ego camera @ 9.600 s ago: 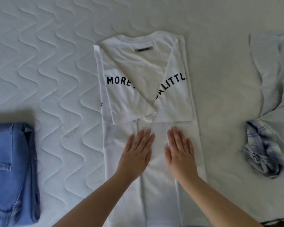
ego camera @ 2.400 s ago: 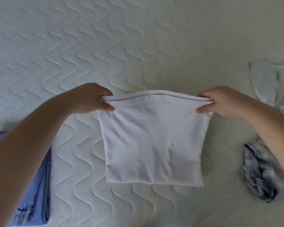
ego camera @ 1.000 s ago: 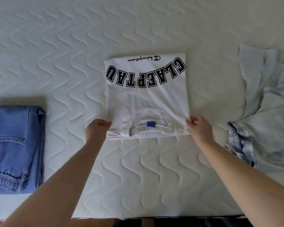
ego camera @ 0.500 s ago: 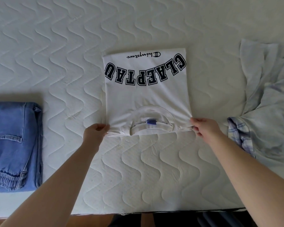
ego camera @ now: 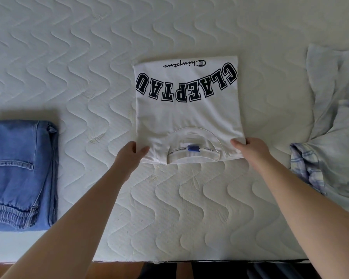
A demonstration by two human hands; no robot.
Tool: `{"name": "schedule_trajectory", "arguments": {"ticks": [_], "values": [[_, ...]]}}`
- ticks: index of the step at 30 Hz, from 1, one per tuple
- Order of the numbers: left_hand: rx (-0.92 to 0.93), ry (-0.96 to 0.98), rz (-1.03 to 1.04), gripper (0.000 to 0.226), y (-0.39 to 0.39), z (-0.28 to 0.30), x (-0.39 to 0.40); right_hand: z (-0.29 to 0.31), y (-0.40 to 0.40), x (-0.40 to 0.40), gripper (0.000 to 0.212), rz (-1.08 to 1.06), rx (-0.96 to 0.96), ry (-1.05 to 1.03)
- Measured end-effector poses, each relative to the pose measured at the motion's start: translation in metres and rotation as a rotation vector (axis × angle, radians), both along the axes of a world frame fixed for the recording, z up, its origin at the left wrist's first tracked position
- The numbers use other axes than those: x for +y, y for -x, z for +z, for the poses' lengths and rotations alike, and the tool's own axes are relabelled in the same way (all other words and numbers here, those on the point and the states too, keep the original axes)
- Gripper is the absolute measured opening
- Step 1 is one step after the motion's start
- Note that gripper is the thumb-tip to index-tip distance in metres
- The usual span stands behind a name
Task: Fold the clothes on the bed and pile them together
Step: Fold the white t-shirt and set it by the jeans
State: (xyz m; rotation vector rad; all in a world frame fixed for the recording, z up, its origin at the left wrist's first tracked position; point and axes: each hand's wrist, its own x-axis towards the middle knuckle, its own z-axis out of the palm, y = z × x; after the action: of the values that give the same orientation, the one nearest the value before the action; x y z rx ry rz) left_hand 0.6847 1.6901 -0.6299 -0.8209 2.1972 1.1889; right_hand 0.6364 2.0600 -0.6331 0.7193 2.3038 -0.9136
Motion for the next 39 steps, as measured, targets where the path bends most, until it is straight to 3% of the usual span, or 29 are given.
{"name": "schedule_trajectory", "arguments": {"ticks": [3, 6, 11, 17, 22, 29, 35, 39], "values": [[-0.030, -0.446, 0.368, 0.035, -0.001, 0.008, 0.003, 0.005, -0.004, -0.004, 0.026, -0.264, -0.004, 0.340], [0.007, -0.554, 0.412, 0.028, -0.002, 0.022, 0.004, 0.020, -0.008, -0.003, 0.019, -0.458, -0.062, 0.646], [0.138, -0.604, 0.433, 0.015, -0.003, 0.080, 0.008, 0.077, -0.015, 0.000, 0.026, -0.573, -0.089, 0.855], [0.267, -0.692, 0.370, 0.029, -0.020, 0.183, -0.006, 0.183, -0.025, 0.002, 0.021, -0.596, 0.085, 0.899], [0.266, -0.687, 0.408, 0.039, -0.072, 0.257, -0.026, 0.264, -0.069, -0.012, 0.015, -0.393, 0.168, 0.700], [0.231, -0.673, 0.384, 0.025, -0.150, 0.321, -0.041, 0.318, -0.150, -0.048, 0.009, -0.483, 0.133, 0.749], [0.285, -0.690, 0.315, 0.038, -0.192, 0.355, -0.054, 0.348, -0.190, -0.049, 0.010, -0.501, 0.125, 0.853], [0.357, -0.665, 0.326, 0.024, -0.208, 0.368, -0.049, 0.362, -0.197, -0.042, 0.018, -0.495, 0.143, 0.957]]}}
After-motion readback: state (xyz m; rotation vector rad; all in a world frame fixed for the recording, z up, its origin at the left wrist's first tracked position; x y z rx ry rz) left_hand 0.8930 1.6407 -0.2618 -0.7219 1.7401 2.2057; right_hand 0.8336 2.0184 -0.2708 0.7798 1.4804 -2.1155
